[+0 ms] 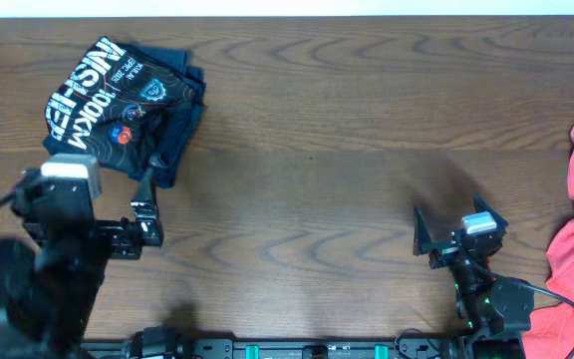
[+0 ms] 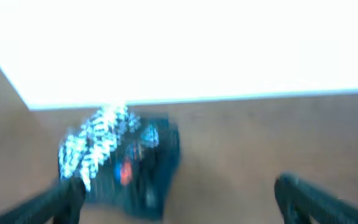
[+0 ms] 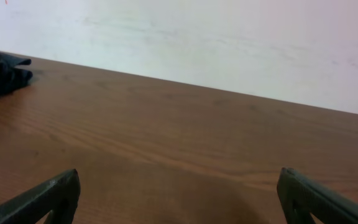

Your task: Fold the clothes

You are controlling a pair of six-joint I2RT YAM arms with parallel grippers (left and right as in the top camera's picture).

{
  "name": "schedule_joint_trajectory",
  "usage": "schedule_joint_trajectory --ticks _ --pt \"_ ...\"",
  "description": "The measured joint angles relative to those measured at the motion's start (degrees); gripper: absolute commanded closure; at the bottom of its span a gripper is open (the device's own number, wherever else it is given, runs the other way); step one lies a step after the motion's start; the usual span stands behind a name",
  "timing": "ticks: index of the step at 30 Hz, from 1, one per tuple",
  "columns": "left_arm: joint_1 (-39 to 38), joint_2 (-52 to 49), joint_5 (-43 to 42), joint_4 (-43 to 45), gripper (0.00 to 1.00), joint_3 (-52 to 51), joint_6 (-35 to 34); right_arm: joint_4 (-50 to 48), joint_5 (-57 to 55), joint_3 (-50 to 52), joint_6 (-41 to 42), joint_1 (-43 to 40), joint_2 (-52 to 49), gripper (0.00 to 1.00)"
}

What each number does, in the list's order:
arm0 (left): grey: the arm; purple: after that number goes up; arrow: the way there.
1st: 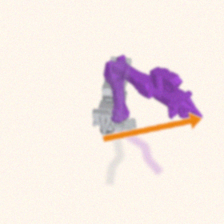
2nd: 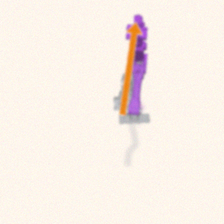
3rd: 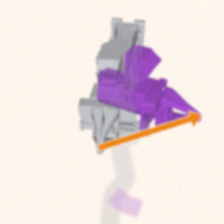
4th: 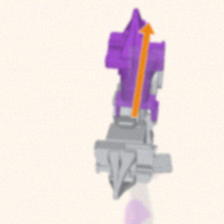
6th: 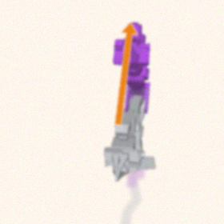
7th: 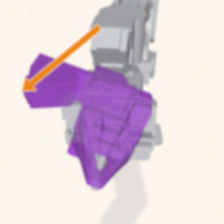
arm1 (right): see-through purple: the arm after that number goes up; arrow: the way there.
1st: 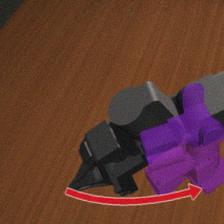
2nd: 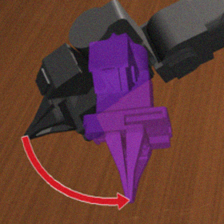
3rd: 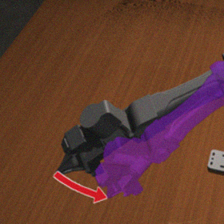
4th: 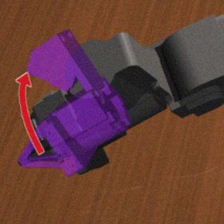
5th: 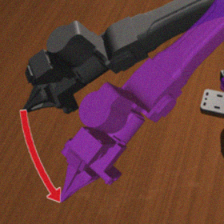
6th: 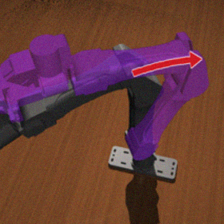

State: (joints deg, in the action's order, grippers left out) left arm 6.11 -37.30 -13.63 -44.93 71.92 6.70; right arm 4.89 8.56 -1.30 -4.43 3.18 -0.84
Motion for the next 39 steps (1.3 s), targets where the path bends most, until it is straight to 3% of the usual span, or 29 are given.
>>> schedule_joint_trajectory --ticks 5,10,24,39 --pt "-0.2 8.3 -1.0 18.0 0.02 -13.8 0.4 0.0 0.0 0.0 0.0 0.0 0.0 0.01" --pt "-0.3 16.7 -2.7 28.1 0.02 -26.9 0.3 0.0 0.0 0.1 0.0 0.0 0.0 0.01" --pt "-1.9 35.4 -3.1 39.5 0.02 -53.4 -0.9 0.0 0.0 0.1 0.0 0.0 0.0 0.01" --pt "-3.8 36.6 -4.0 40.5 0.02 -69.0 -0.9 0.0 0.0 0.1 0.0 0.0 0.0 0.01"
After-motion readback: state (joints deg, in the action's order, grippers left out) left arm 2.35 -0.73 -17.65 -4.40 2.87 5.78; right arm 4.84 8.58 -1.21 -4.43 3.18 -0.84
